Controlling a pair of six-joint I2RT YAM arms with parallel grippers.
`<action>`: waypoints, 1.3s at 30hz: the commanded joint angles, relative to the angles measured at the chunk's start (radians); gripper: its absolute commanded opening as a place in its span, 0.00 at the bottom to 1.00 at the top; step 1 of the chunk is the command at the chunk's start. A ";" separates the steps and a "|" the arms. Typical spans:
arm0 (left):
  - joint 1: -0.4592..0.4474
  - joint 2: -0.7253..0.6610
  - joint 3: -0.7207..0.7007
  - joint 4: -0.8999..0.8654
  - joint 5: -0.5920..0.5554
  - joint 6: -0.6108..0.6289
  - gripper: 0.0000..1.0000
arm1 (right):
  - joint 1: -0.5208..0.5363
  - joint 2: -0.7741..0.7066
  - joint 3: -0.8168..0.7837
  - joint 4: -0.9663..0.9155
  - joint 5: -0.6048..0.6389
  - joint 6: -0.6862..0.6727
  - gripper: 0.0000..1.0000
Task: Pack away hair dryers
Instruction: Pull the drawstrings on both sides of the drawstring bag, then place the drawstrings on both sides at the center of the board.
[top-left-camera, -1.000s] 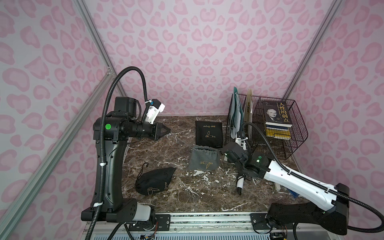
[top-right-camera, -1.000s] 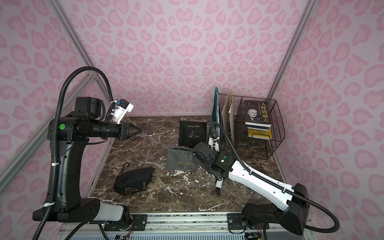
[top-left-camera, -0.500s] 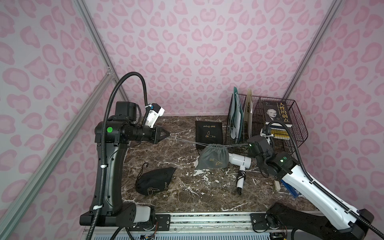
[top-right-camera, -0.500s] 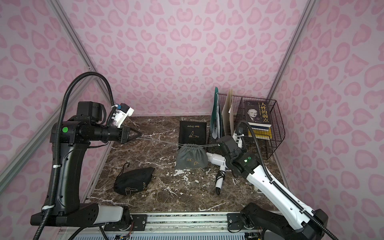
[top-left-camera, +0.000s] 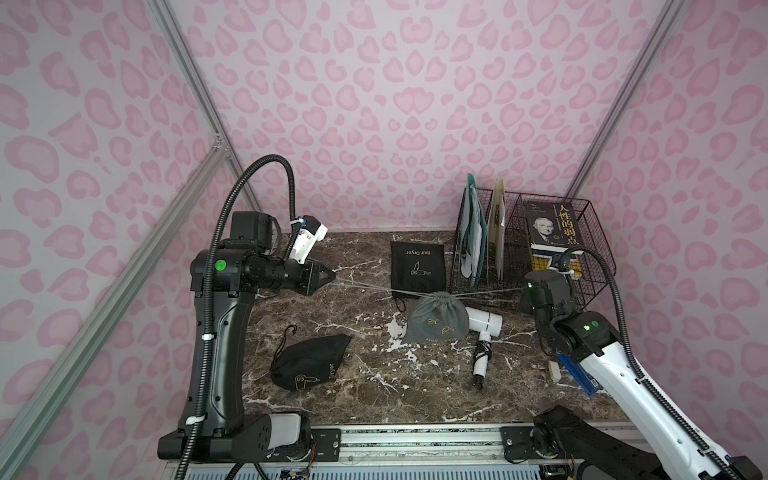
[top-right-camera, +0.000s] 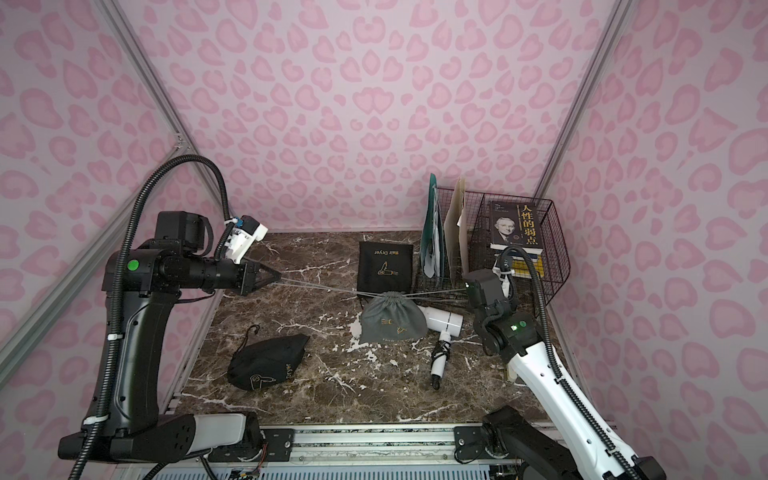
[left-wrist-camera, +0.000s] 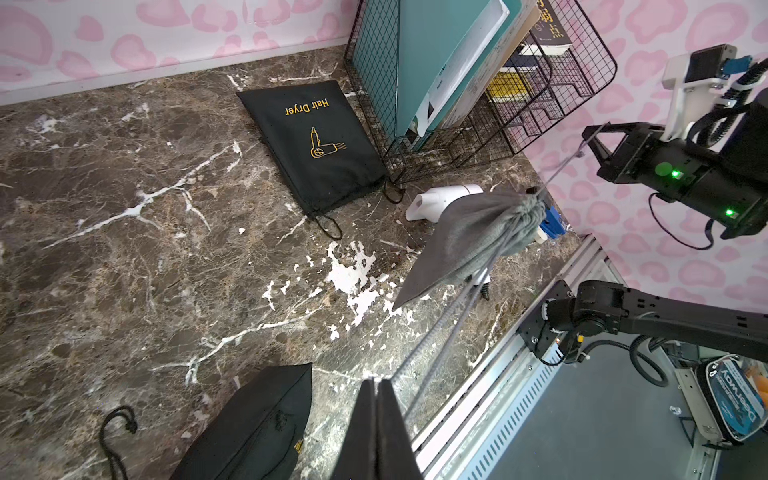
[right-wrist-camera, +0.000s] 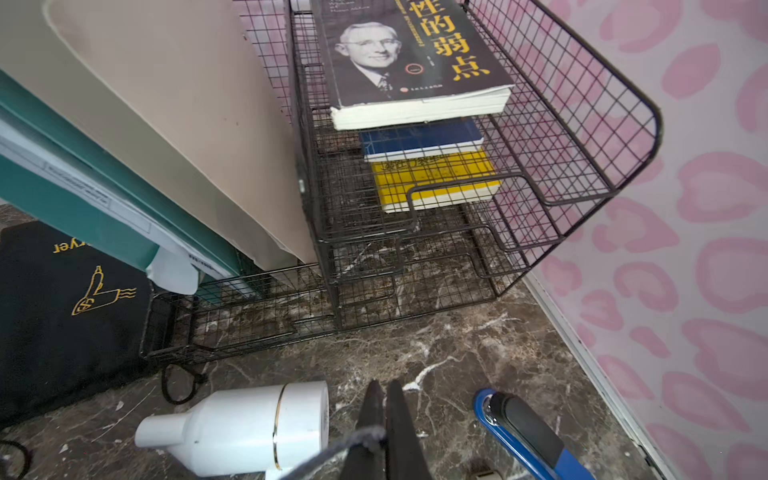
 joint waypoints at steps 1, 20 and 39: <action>0.024 -0.006 -0.008 0.030 -0.041 0.026 0.02 | -0.027 -0.007 -0.011 0.010 0.045 -0.025 0.00; 0.069 0.017 -0.017 0.036 -0.027 0.039 0.02 | -0.058 -0.004 0.006 0.014 0.006 -0.074 0.00; 0.117 0.087 0.093 0.027 0.021 0.011 0.02 | -0.009 0.043 0.112 0.021 -0.126 -0.170 0.00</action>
